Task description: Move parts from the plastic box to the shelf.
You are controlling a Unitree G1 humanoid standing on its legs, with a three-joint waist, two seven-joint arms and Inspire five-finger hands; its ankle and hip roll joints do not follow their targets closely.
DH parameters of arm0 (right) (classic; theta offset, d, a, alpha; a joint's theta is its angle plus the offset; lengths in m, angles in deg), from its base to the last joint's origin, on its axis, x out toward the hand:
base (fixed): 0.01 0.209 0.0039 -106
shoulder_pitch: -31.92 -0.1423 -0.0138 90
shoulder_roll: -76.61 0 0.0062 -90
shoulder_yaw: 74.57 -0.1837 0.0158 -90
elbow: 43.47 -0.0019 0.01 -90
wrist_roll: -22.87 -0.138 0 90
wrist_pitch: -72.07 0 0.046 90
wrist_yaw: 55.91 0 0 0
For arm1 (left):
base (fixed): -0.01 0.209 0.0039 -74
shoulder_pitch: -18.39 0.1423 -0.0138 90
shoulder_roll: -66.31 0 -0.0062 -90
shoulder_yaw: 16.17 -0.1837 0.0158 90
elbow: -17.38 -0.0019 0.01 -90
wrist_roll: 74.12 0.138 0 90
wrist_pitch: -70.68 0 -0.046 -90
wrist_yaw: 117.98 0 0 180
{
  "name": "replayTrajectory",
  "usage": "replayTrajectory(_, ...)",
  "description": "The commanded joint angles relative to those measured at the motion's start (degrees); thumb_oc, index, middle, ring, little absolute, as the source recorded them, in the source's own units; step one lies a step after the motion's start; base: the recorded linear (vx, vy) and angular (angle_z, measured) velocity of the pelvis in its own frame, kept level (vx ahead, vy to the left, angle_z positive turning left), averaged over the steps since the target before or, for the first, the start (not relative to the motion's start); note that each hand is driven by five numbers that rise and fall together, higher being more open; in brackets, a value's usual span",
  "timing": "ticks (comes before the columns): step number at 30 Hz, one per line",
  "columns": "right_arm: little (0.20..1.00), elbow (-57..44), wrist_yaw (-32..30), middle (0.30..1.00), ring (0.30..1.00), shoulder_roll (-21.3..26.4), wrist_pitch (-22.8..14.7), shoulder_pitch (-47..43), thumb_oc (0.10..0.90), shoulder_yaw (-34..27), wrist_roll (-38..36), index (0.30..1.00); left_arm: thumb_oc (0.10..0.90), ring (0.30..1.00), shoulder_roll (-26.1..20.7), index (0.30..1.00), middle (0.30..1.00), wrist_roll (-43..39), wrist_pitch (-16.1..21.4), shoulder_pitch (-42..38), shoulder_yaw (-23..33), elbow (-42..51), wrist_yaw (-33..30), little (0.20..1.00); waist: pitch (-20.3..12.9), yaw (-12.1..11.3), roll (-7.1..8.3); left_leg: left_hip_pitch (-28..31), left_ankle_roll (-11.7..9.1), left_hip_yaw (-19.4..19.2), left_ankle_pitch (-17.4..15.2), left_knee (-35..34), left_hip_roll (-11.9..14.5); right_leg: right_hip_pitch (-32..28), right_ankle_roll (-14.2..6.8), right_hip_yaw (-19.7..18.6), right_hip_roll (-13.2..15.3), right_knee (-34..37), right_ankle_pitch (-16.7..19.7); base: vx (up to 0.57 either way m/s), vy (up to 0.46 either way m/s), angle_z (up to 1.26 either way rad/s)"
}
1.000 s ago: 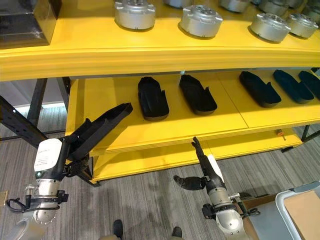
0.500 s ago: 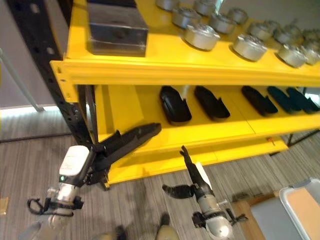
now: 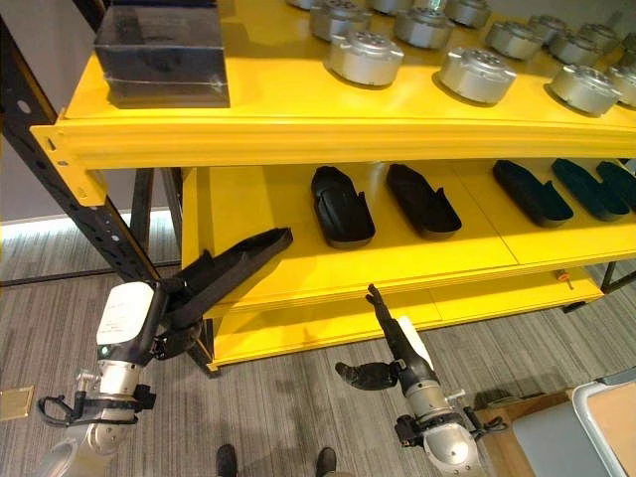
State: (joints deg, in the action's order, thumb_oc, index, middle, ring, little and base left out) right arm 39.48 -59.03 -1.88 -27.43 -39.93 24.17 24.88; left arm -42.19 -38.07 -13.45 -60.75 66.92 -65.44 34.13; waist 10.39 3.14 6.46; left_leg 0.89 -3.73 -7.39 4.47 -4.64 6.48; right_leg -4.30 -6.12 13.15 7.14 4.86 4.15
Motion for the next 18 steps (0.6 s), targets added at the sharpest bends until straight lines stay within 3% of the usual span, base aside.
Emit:
replayTrajectory(1, 1.0, -5.4, -2.1, 1.0, 1.0, 2.4, -5.0, -3.4, 0.9, -3.1, -1.6, 1.0, 0.4, 0.3, 0.9, 0.3, 0.3, -1.7, 2.9, -9.4, 4.2, 6.0, -6.6, 0.3, -3.8, 0.6, -0.68, 4.4, -1.4, -0.5, -2.3, -0.1, 4.4, 4.3, -2.3, -0.3, 2.1, -5.8, -0.7, -0.01, -0.042, -0.04)
replayTrajectory(18, 1.0, -6.6, -3.8, 1.0, 1.0, 4.3, -5.5, -6.7, 0.9, 0.8, -2.4, 1.0, 0.4, 0.3, 5.9, 0.3, 0.3, -7.5, 3.1, -18.5, -4.3, 7.1, -6.3, 0.3, -1.1, 2.1, -2.71, 2.9, -2.7, -1.5, -0.2, 0.0, 6.7, 6.5, -0.8, -1.4, 0.1, -7.3, -1.7, -0.03, -0.06, -0.02)
